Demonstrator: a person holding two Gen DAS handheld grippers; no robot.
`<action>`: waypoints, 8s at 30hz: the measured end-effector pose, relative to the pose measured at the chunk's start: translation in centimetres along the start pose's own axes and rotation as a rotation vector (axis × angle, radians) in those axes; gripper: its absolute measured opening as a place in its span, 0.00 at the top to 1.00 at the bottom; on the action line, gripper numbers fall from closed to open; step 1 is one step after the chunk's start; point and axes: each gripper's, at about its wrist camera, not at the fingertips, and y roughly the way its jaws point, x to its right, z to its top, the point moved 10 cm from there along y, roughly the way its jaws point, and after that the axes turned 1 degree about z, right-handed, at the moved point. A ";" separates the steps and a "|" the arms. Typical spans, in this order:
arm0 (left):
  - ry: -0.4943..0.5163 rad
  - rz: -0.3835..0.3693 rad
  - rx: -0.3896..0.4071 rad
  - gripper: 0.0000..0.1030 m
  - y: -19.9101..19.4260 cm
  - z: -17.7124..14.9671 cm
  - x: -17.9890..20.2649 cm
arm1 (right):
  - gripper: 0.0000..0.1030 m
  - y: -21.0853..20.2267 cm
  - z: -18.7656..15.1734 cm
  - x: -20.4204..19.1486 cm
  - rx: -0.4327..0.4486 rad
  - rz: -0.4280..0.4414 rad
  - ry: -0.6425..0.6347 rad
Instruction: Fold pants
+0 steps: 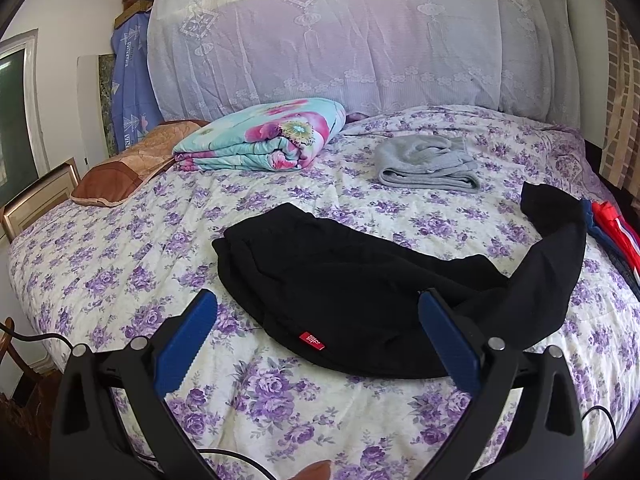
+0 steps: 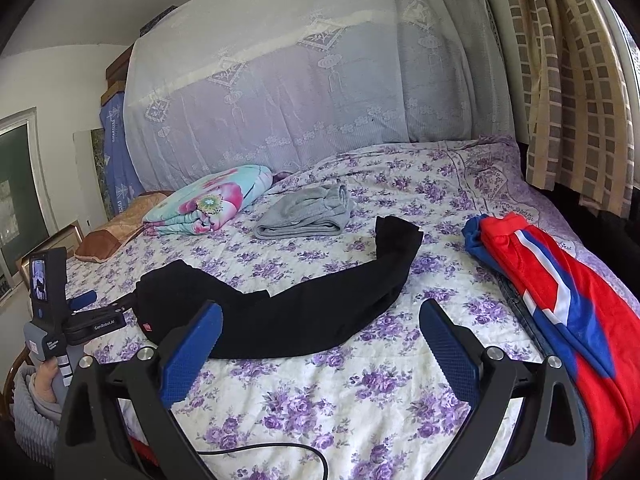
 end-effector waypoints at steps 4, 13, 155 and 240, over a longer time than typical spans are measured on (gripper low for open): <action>-0.001 0.000 -0.001 0.04 0.0 0.0 0.0 | 0.04 0.3 0.0 0.0 -0.002 0.008 0.004; 0.000 0.001 0.000 0.04 0.0 -0.1 0.1 | 0.04 0.5 -0.1 -0.2 0.003 0.008 0.019; -0.475 0.336 -0.148 0.30 15.8 -0.8 -23.9 | 0.04 27.9 -2.9 8.8 -0.307 0.135 0.617; -0.623 -0.229 -0.221 0.91 9.7 1.3 -19.3 | 0.47 5.7 -7.7 10.8 -0.086 0.131 0.629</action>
